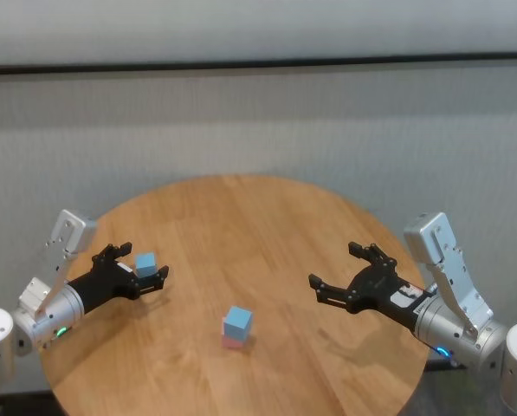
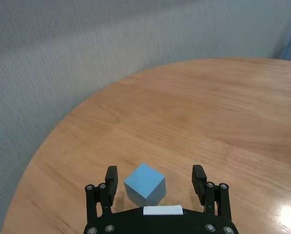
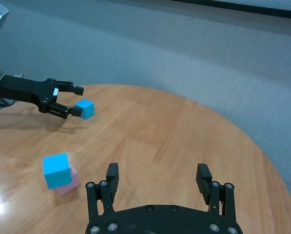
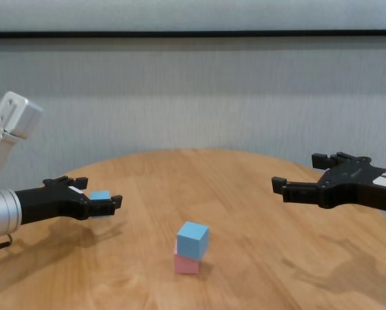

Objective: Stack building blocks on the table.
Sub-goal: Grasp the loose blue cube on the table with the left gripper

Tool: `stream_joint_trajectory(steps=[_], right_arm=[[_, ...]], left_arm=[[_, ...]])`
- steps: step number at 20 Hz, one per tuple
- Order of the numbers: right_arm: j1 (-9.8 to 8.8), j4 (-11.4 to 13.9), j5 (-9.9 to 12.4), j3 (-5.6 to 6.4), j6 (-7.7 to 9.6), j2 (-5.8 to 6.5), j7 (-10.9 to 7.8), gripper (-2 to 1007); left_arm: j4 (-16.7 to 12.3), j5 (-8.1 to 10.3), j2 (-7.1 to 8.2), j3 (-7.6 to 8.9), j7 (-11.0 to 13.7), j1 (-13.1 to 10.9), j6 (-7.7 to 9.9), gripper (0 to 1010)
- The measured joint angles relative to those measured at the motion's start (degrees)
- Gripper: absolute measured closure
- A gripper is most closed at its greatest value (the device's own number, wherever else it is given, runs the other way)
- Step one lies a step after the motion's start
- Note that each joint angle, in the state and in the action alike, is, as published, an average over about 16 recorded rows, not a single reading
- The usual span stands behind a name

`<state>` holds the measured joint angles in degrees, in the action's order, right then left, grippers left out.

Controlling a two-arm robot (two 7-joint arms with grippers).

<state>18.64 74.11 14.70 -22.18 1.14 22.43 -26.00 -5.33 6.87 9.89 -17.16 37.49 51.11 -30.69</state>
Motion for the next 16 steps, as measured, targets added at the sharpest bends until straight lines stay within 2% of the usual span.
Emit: stream_joint_trajectory(steps=[16], right_arm=[[0.0, 0.0, 0.0, 0.0, 0.0, 0.0, 0.0, 4]], left_arm=[[-0.1, 0.0, 0.04, 0.0, 0.0, -0.1, 0.08, 11]])
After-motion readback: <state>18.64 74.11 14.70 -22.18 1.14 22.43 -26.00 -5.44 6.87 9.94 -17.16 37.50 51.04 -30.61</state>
